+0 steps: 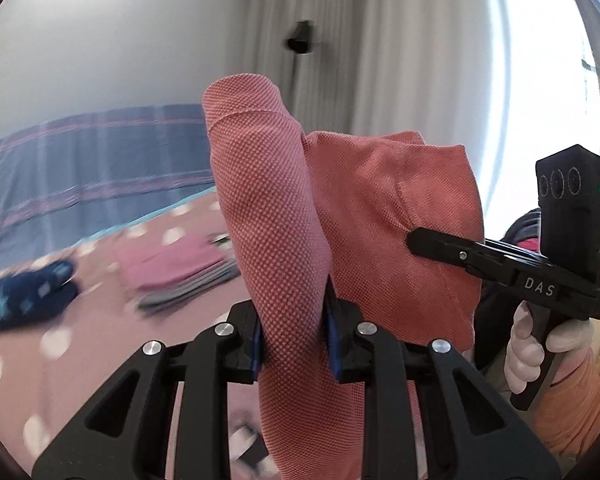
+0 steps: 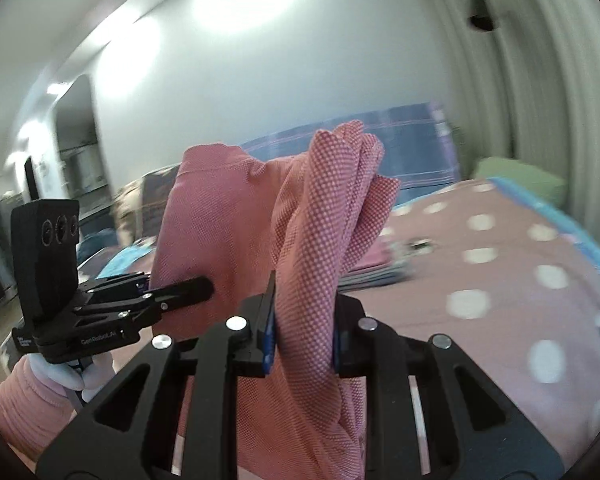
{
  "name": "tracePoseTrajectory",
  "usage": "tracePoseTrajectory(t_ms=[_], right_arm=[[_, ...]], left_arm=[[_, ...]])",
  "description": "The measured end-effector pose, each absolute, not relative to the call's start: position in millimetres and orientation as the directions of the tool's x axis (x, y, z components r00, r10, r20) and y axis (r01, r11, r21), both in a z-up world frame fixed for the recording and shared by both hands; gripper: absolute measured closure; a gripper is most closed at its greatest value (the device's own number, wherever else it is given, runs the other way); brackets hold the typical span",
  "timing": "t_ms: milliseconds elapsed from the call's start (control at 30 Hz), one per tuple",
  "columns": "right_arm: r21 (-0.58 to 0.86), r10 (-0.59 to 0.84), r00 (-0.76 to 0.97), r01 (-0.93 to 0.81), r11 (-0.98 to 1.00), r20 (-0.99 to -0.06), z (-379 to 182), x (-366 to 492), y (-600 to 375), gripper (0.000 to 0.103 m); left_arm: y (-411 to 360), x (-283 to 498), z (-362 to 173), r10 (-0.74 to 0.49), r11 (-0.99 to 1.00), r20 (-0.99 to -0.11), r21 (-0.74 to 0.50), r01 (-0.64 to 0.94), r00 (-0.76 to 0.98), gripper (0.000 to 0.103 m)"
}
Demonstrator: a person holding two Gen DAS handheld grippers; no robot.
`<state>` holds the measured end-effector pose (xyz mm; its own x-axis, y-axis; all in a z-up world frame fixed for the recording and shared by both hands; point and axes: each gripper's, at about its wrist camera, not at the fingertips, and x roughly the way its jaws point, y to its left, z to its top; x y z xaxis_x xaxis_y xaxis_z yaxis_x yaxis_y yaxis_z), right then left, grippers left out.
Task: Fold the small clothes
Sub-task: 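Carry the folded shirt with both grippers, lower it onto the bed, release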
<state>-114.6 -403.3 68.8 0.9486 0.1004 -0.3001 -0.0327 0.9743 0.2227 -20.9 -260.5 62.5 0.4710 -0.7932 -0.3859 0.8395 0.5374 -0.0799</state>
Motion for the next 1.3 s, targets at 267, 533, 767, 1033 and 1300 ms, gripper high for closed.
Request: tracePoseTrajectory(t_ms=[267, 533, 767, 1033, 1300], right_arm=[[0.213, -0.147, 0.934, 0.223, 0.951, -0.324, 80.6, -140.2, -496.4, 0.083], [0.238, -0.321, 0.865, 0.43, 0.871, -0.386, 51.6, -126.7, -577.7, 0.083], [0.256, -0.366, 0.847, 0.479, 0.84, -0.386, 32.2, -108.5, -631.5, 0.083], [0.25, -0.35, 0.799, 0.513, 0.821, -0.49, -11.1, -32.4, -685.4, 0.068], [0.262, -0.361, 0.683, 0.63, 0.731, -0.635, -87.8, -27.7, -688.8, 0.058]], left_arm=[[-388.5, -11.2, 68.7, -0.852, 0.375, -0.424, -0.082, 0.923, 0.309, 0.078], [-471.9, 5.9, 39.9, -0.851, 0.303, -0.479, -0.113, 0.946, 0.216, 0.079], [-539.9, 41.9, 15.2, -0.837, 0.286, -0.523, -0.176, 0.942, 0.157, 0.079], [-576.0, 111.3, -36.3, -0.756, 0.425, -0.611, -0.183, 0.887, 0.236, 0.067], [-547.4, 141.5, -105.3, -0.667, 0.537, -0.697, -0.205, 0.818, 0.264, 0.051]])
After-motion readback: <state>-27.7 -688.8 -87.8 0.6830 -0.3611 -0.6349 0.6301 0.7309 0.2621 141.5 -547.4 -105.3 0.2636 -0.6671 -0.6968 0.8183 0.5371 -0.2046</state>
